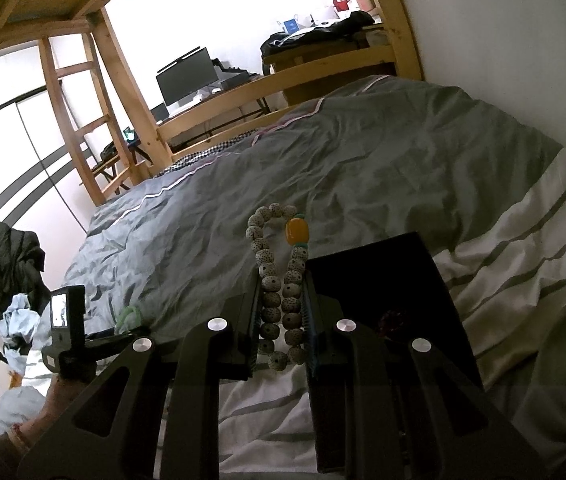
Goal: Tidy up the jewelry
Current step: 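Carry both held bracelets over the black box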
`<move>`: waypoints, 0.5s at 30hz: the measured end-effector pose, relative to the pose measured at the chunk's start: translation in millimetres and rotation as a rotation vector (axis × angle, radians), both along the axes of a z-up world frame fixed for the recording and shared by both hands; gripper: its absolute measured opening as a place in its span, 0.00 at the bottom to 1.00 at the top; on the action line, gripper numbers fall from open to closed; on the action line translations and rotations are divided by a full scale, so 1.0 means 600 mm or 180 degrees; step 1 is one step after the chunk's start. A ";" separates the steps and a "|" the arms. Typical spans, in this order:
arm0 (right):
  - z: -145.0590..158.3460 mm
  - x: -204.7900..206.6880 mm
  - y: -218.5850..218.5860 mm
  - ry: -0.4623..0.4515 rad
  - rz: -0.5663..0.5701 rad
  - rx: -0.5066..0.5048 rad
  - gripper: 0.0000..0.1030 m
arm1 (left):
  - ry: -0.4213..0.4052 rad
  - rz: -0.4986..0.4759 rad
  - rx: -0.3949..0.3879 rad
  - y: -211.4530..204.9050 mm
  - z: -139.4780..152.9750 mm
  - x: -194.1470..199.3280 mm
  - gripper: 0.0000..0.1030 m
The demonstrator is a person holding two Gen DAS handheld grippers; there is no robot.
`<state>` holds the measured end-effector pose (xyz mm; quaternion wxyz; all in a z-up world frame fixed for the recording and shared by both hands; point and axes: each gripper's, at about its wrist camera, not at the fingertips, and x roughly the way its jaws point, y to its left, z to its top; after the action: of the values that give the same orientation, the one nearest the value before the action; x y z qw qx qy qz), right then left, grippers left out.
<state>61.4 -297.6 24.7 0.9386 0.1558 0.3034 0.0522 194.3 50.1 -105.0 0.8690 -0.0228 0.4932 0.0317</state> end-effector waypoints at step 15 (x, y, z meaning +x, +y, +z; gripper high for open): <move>0.010 -0.009 -0.027 -0.0051 -0.0182 -0.0002 0.19 | -0.0548 -0.0534 -0.0010 -0.098 0.108 -0.034 0.70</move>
<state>56.3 -314.0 30.6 0.9421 0.1637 0.2914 0.0265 173.9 -8.4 -40.1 0.9077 0.0145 0.4170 -0.0440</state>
